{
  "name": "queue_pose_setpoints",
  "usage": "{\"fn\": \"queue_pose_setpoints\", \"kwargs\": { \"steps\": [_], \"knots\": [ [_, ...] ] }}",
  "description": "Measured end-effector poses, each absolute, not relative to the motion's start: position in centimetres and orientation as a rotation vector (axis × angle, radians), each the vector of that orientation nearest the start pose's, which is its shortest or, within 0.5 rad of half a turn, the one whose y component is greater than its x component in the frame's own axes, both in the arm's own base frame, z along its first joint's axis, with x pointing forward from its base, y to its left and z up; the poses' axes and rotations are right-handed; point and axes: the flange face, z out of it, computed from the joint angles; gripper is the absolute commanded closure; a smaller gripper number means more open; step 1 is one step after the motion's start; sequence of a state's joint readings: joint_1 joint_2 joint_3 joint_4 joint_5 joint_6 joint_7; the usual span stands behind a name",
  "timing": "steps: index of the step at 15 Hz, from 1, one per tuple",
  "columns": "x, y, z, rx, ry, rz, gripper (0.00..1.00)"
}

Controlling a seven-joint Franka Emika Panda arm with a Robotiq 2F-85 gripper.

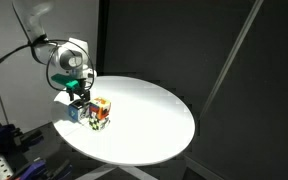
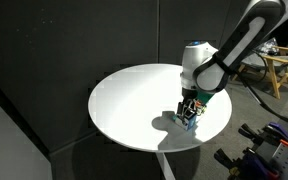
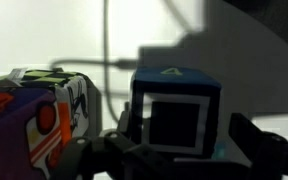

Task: Stack the toy blocks together

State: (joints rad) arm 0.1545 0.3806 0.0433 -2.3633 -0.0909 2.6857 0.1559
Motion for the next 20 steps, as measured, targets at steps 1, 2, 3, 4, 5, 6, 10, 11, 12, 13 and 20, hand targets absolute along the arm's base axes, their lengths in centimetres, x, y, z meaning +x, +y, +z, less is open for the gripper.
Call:
{"fn": "queue_pose_setpoints", "kwargs": {
  "steps": [1, 2, 3, 4, 5, 6, 10, 11, 12, 13, 20],
  "knots": [
    [49.1, 10.3, 16.1, -3.166, -0.194, 0.084, 0.00],
    [49.1, 10.3, 16.0, -3.166, -0.195, 0.084, 0.00],
    [49.2, 10.3, 16.0, -3.167, -0.194, 0.085, 0.00],
    [49.2, 10.3, 15.9, -3.167, -0.193, 0.086, 0.00],
    [49.3, 10.2, 15.9, -3.167, -0.192, 0.086, 0.00],
    [49.3, 10.2, 15.8, -3.168, -0.191, 0.087, 0.00],
    [49.4, 10.0, 15.6, -3.170, -0.185, 0.091, 0.00],
    [49.4, 9.9, 15.5, -3.171, -0.184, 0.093, 0.00],
    [49.4, 9.9, 15.4, -3.172, -0.183, 0.096, 0.00],
    [49.3, 9.8, 15.3, -3.173, -0.181, 0.100, 0.00],
    [49.3, 9.4, 14.6, -3.177, -0.173, 0.119, 0.51]
  ]
}}
